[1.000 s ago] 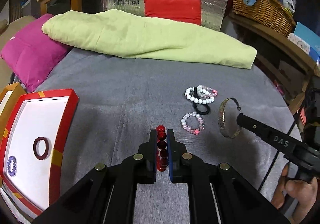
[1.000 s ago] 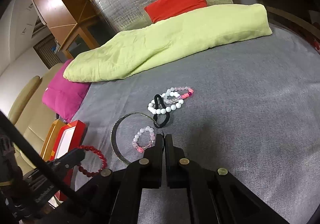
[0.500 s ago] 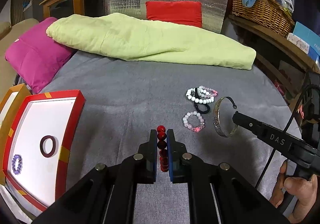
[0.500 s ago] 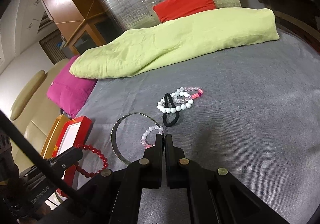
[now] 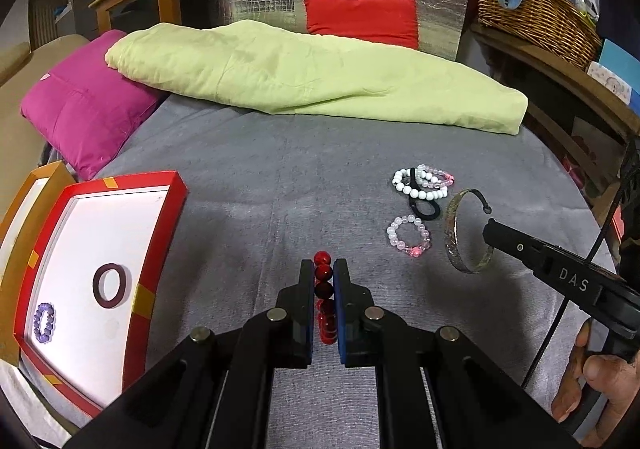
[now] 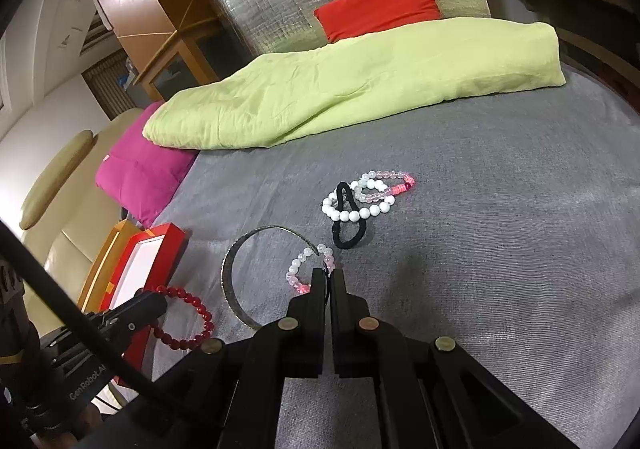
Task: Organize jewelry
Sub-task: 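Carry the red bead bracelet with the left tool while the right tool carries the silver bangle to the tray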
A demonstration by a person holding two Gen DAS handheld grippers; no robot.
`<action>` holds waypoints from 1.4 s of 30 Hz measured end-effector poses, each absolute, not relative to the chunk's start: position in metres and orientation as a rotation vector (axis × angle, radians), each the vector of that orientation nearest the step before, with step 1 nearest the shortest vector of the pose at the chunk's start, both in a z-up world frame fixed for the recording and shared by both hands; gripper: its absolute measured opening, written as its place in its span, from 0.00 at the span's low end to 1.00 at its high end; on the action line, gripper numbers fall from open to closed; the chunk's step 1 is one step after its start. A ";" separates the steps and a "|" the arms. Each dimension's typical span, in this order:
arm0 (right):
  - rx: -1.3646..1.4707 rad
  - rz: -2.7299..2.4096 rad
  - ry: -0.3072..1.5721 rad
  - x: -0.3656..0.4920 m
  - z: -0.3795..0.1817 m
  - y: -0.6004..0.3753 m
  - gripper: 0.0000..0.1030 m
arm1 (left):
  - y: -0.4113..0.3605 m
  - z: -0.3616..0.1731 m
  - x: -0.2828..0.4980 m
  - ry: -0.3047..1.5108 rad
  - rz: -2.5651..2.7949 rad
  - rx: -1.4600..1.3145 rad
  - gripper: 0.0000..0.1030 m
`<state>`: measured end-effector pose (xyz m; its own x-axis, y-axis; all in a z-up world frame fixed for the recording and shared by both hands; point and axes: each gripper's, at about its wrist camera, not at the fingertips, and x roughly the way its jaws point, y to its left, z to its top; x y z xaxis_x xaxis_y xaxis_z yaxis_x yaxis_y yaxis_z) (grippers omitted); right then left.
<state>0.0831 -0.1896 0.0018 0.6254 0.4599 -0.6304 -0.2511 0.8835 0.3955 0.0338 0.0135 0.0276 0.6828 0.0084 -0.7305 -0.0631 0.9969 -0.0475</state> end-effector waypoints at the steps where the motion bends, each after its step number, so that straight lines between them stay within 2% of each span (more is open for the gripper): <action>1: 0.281 0.414 0.797 0.083 0.002 -0.189 0.02 | 0.013 0.028 0.034 0.819 0.040 -0.070 0.09; 30: 0.196 0.437 0.803 0.069 0.000 -0.166 0.02 | 0.079 0.043 0.008 0.775 0.113 -0.148 0.09; 42: 0.183 0.519 0.798 0.049 0.021 -0.122 0.02 | 0.112 0.053 -0.002 0.748 0.134 -0.193 0.09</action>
